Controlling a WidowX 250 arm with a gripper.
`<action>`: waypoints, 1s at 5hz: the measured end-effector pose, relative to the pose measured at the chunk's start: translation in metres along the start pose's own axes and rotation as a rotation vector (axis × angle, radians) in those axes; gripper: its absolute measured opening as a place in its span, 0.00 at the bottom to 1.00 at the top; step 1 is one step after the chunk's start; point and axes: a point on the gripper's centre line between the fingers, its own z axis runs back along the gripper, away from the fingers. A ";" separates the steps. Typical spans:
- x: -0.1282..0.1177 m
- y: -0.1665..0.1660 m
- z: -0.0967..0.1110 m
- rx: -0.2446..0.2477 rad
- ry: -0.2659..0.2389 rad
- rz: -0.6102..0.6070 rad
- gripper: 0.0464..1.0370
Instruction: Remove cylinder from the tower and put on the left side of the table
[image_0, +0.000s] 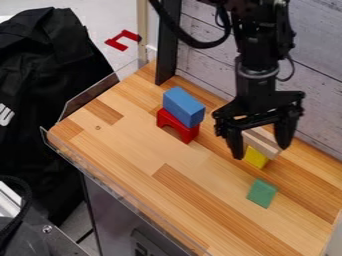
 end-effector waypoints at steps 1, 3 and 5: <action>0.013 -0.004 0.010 0.031 -0.109 0.121 0.96; 0.022 -0.020 0.027 0.020 -0.202 0.245 0.96; 0.026 -0.029 0.019 0.032 -0.206 0.358 0.96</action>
